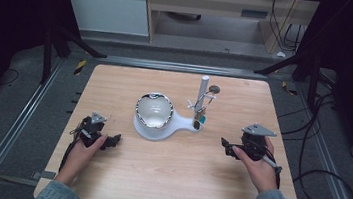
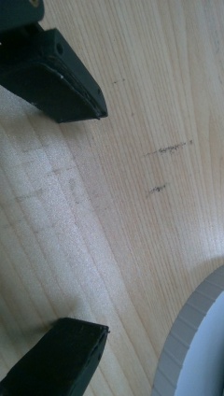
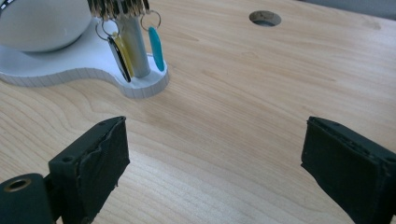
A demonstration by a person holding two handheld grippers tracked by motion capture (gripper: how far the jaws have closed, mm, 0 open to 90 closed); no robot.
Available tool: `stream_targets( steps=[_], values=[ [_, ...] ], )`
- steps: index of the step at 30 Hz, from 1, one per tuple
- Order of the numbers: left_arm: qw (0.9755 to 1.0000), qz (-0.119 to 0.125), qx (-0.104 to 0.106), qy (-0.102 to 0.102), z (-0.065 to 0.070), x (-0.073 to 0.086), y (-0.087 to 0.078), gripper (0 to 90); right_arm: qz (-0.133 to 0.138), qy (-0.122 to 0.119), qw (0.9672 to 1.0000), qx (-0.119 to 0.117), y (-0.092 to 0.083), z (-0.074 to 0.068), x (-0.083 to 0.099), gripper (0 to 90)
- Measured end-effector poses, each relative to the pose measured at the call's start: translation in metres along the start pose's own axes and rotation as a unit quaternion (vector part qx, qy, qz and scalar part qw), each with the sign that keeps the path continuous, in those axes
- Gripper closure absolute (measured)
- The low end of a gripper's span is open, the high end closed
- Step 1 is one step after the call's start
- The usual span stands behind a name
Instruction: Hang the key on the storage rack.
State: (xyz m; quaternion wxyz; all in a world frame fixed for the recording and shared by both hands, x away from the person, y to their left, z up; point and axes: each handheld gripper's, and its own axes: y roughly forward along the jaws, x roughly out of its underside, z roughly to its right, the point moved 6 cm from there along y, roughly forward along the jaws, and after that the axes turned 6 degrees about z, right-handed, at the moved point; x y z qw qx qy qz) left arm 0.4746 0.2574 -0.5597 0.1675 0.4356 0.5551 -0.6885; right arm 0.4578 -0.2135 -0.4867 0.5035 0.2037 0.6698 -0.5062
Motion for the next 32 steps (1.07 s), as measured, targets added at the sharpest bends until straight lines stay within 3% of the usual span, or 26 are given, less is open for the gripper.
stream_targets(
  steps=[7,13,16,24,32],
  values=[
    [1.0,0.0,0.0,0.0,0.0,0.0,0.0,0.0,-0.033,0.011,0.9994,0.007,0.013,0.009,0.017,8.4],
    [1.0,0.0,0.0,0.0,0.0,0.0,0.0,0.0,-0.058,0.039,0.9966,0.043,0.03,0.036,0.033,9.4],
    [1.0,0.0,0.0,0.0,0.0,0.0,0.0,0.0,-0.069,0.047,0.9949,0.055,0.036,0.041,0.039,9.5],
    [1.0,0.0,0.0,0.0,0.0,0.0,0.0,0.0,-0.077,0.044,0.9929,0.08,0.045,0.043,0.045,6.9],
    [1.0,0.0,0.0,0.0,0.0,0.0,0.0,0.0,-0.081,0.049,0.9917,0.088,0.046,0.039,0.046,4.7]
  ],
)
